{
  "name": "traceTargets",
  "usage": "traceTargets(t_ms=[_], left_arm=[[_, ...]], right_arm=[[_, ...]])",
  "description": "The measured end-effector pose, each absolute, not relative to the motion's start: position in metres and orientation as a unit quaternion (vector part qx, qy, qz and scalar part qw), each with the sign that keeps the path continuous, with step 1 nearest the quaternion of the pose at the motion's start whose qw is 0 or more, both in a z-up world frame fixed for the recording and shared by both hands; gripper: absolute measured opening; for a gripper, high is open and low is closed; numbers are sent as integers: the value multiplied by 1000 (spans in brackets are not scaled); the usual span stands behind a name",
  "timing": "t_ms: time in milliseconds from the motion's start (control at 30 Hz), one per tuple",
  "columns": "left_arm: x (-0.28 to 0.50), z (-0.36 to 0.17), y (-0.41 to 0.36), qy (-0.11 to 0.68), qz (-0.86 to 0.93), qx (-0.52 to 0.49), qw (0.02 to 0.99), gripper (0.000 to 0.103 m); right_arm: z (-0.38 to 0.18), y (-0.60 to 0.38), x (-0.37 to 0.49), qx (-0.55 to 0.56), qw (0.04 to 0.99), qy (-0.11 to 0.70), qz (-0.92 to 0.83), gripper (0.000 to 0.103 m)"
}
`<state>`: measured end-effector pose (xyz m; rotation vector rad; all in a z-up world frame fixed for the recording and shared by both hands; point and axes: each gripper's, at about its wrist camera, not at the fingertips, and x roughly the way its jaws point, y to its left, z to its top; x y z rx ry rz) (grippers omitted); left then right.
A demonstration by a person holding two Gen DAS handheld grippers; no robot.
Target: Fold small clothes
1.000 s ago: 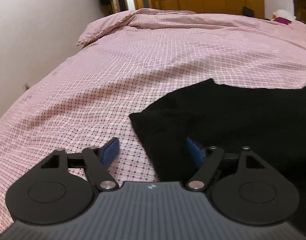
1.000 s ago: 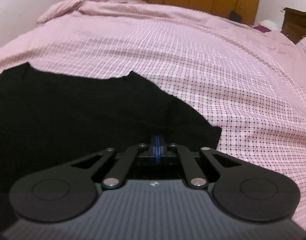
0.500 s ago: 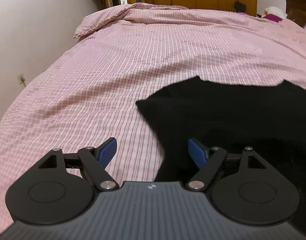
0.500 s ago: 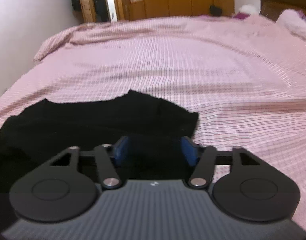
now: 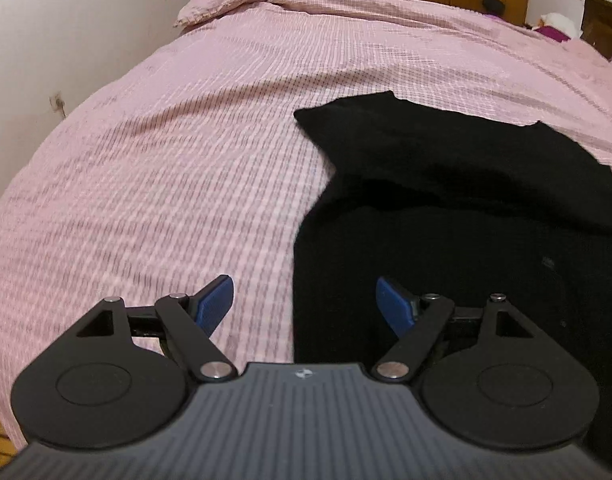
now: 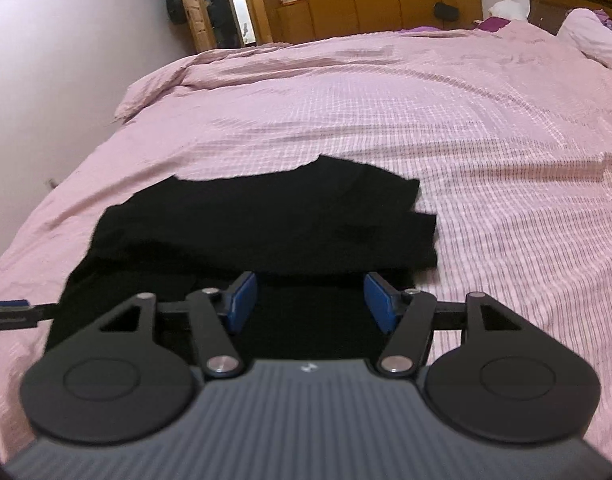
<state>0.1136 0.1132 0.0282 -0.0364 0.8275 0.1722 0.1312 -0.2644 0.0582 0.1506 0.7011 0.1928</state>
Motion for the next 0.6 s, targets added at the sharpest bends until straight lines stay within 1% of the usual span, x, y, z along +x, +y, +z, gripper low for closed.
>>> traceTargets(t_ms=[267,433,533,600], left_arm=[[74,28,99,417,64,-46,905,83],[44,20,86,446,36,-31,894,85],[25,10,79,458,38,-13,888,89],[17,0,76,473,32,-11,880,90]], right_arm=[[59,-265,76,92,918,372,99,61],[25,-264,54,88,883,451,99,62],[5,-266,41,90,870,475,92,62],[-6,-266,34,97,863,486,94,61]])
